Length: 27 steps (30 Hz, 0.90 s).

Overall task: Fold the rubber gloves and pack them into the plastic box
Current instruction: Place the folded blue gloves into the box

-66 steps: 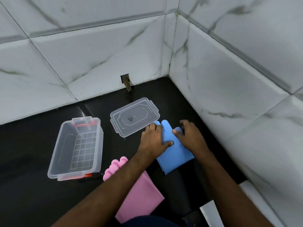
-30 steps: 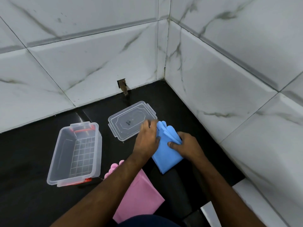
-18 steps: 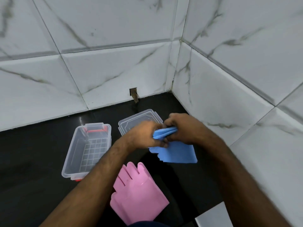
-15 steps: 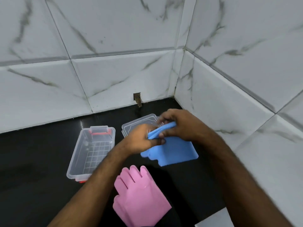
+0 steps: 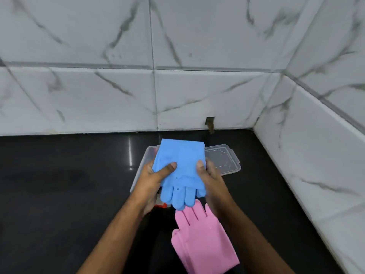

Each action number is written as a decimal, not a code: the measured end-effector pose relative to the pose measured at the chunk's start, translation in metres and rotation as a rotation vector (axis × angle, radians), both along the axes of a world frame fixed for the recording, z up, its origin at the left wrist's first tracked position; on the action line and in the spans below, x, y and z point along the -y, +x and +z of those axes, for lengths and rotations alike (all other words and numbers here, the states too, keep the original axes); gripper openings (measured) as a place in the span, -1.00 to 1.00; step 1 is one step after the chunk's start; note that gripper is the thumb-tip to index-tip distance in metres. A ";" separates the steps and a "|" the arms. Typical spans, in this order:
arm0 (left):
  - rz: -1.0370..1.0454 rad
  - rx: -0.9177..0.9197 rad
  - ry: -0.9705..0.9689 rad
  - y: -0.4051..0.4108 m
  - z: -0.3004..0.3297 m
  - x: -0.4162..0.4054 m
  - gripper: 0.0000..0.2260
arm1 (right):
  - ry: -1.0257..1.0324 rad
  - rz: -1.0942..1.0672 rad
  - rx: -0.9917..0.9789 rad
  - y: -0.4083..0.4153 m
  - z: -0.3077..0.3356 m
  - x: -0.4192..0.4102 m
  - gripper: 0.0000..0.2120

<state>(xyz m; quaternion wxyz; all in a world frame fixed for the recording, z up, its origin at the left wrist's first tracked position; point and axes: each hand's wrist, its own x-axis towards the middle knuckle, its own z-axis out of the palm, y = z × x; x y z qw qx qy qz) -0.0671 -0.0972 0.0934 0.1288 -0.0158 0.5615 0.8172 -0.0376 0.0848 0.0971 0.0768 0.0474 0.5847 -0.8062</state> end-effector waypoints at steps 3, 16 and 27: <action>0.080 0.053 0.019 0.008 -0.015 0.023 -0.82 | 0.233 -0.124 -0.006 -0.004 -0.011 0.024 -0.56; 0.091 -0.179 -0.705 -0.040 -0.025 0.051 -0.48 | 0.821 -0.106 -0.131 -0.037 -0.030 0.066 -0.60; 0.063 -0.302 -1.037 -0.047 -0.030 0.052 -0.57 | 1.091 0.042 -0.113 -0.042 -0.037 0.070 -0.46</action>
